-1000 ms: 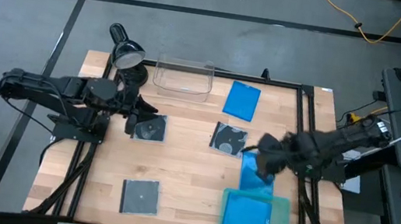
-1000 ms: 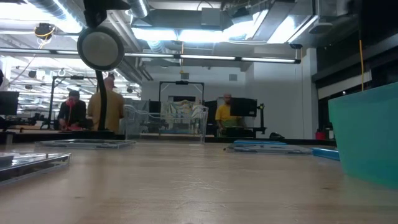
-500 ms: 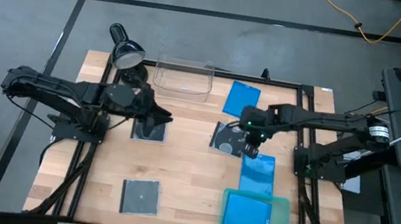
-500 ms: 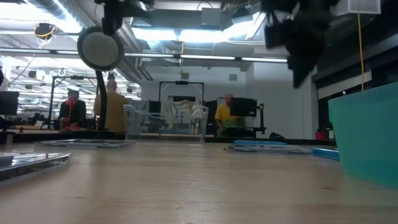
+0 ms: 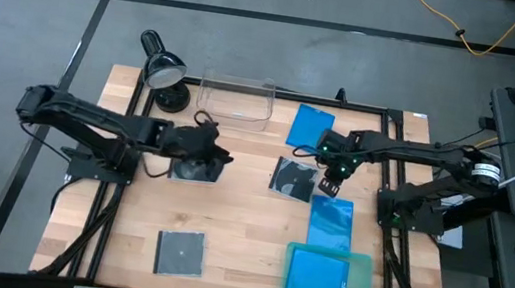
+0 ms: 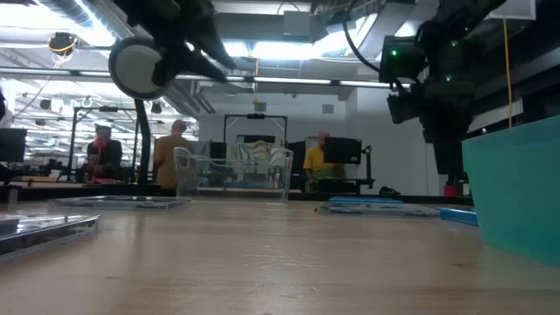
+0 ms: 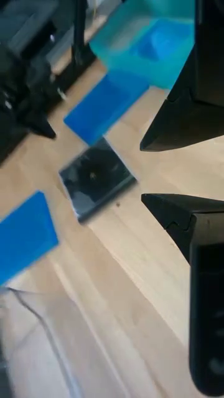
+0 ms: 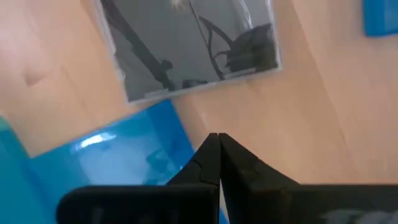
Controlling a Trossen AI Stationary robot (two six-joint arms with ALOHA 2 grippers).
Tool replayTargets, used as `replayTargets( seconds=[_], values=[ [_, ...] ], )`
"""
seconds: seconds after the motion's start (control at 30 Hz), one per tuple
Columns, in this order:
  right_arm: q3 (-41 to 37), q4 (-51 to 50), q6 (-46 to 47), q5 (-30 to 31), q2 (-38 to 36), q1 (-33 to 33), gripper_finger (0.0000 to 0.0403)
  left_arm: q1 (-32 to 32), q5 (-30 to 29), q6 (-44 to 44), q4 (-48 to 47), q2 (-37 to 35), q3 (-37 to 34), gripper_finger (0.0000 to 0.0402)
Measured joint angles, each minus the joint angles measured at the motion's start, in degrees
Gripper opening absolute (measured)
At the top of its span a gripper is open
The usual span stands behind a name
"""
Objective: Pick & place jewel cases by type
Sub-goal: Put the top right black cd case into the transparent bin
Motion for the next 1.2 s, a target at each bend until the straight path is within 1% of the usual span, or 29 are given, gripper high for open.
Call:
replayTargets(
  seconds=[0.2, 0.3, 0.43, 0.57, 0.73, 0.93, 1.2],
  values=[
    [-2.7, 5.3, 0.1, -0.4, 0.0, -0.7, 0.0007, 3.2, 3.1, -3.5, 4.9, 6.0, 0.0, 0.0113],
    [-4.3, 7.1, 0.3, -0.4, 0.0, -0.7, 0.0004, 5.0, 4.6, -3.6, 8.7, 8.5, 0.0, 0.0113],
    [-6.2, 8.8, 0.3, 0.3, 0.0, -0.7, 0.0006, 7.2, 7.1, -3.5, 14.0, 10.6, 0.0, 0.0113],
    [-7.7, 10.5, 0.1, 0.4, 1.9, -0.7, 0.0004, 8.6, 8.0, -3.4, 16.2, 12.0, 0.0, 0.0113],
    [-7.8, 14.2, -1.5, 0.2, 6.0, -0.7, 0.0006, 9.4, 8.3, -3.4, 15.5, 12.9, 0.0, 0.0113],
    [-7.5, 17.8, -2.5, -3.1, 10.3, -0.9, 0.0004, 9.8, 7.2, -3.9, 15.4, 12.8, 0.0, 0.0113],
    [-5.0, 18.7, -6.7, -4.5, 12.3, -2.0, 0.0004, 9.7, 6.7, -5.1, 13.4, 12.8, 0.0, 0.0113]
  ],
)
